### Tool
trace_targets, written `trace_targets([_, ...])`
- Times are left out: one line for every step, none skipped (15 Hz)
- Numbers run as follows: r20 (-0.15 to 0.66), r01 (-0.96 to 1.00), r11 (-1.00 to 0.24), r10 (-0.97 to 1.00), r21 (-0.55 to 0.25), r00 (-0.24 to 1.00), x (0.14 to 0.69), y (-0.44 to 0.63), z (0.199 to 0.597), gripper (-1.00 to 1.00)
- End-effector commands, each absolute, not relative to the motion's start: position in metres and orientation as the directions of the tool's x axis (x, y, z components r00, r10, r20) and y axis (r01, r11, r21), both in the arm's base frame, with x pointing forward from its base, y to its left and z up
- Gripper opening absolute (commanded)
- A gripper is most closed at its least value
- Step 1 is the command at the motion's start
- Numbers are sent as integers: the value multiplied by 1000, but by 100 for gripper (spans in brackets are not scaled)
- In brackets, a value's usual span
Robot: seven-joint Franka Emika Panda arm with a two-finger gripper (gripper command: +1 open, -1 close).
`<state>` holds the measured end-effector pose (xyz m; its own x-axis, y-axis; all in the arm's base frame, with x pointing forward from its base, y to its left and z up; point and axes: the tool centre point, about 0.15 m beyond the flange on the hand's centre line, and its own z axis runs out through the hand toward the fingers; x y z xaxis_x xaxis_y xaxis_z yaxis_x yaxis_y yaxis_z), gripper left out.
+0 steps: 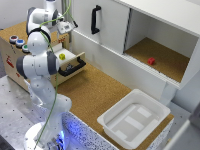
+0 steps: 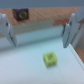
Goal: Grasp the handle of the drawer, then close it
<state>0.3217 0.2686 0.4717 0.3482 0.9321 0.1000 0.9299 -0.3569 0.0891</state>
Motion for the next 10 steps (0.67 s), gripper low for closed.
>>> trace_targets([203, 799, -589, 802, 118, 562, 282, 137, 457, 100])
trace_targets([191, 763, -638, 766, 107, 614, 277, 114, 452, 100])
trace_targets([177, 718, -688, 723, 101, 668, 270, 89, 446, 100])
trace_targets([162, 685, -722, 691, 97, 705, 267, 73, 438, 100])
trace_targets([162, 685, -722, 691, 97, 705, 267, 73, 438, 100])
trace_targets([162, 685, -722, 691, 97, 705, 267, 73, 438, 100])
trace_targets([162, 685, -722, 691, 97, 705, 267, 73, 438, 100])
trace_targets([162, 685, -722, 691, 97, 705, 267, 73, 438, 100])
trace_targets([162, 685, -722, 691, 97, 705, 267, 73, 438, 100])
trace_targets([162, 685, -722, 691, 97, 705, 267, 73, 438, 100])
